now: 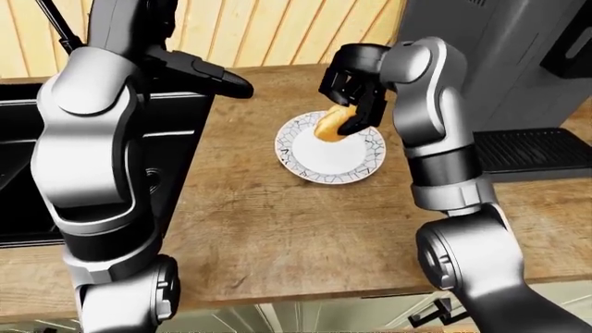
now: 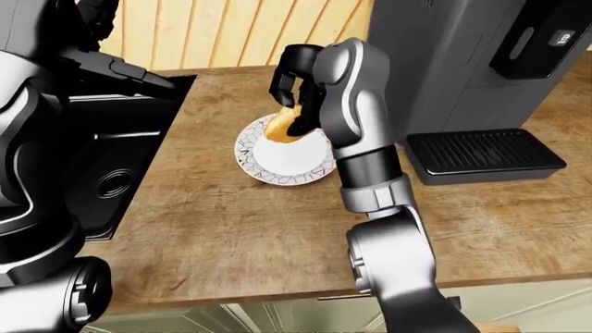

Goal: Place the pastries on the plates.

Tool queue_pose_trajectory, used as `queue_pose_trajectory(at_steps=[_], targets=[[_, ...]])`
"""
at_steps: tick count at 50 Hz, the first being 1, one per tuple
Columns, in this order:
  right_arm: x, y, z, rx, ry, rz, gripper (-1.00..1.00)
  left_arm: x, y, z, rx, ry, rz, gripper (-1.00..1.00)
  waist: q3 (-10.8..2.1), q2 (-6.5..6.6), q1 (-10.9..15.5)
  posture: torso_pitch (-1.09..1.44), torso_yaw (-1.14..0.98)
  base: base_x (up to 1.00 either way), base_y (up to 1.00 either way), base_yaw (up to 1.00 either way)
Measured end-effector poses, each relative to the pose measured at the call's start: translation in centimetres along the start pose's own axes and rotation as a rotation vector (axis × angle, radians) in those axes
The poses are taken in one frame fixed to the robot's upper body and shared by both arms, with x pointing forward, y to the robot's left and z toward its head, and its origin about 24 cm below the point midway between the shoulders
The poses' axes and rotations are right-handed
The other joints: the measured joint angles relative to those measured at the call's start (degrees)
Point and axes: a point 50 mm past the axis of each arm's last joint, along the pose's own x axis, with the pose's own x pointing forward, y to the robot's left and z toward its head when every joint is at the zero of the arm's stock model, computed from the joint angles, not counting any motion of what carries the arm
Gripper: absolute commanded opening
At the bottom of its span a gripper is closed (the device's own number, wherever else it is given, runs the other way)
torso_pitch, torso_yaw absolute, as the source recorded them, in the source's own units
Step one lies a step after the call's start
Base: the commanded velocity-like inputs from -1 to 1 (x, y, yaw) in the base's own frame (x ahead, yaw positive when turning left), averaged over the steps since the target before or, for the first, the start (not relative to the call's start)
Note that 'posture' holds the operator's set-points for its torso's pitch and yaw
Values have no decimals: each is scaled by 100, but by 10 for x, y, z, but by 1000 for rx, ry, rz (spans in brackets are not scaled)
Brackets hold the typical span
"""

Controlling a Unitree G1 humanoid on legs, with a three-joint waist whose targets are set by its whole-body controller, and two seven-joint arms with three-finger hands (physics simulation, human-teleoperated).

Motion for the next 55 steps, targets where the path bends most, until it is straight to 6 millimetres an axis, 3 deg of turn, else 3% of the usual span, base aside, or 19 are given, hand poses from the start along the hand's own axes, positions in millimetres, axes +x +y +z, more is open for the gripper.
queue_pose_trajectory(at_steps=[23, 25, 30, 35, 48, 49, 55], targets=[[13, 2, -7, 28, 17, 6, -100, 1, 0, 0, -1, 2, -1, 100, -25, -11, 27, 1, 0, 0, 0, 0], [15, 2, -7, 34, 18, 9, -78, 1, 0, 0, -1, 3, 0, 100, -30, -12, 23, 1, 0, 0, 0, 0], [21, 4, -13, 55, 38, 17, -56, 1, 0, 1, -1, -1, 0, 100, -41, -14, 26, 1, 0, 0, 0, 0], [21, 5, -11, 54, 32, 22, 0, 1, 0, 0, 0, 2, 1, 100, -30, -9, 25, 1, 0, 0, 0, 0], [19, 4, -10, 53, 25, 20, 0, 1, 1, 1, -2, -1, 1, 100, -34, -18, 23, 1, 0, 0, 0, 0], [19, 4, -10, 53, 25, 20, 23, 1, 1, 1, -2, -1, 2, 100, -33, -18, 23, 1, 0, 0, 0, 0], [20, 8, -9, 57, 23, 35, 36, 0, 2, 1, 1, 0, 5, 100, -25, -14, 20, 1, 0, 0, 0, 0]])
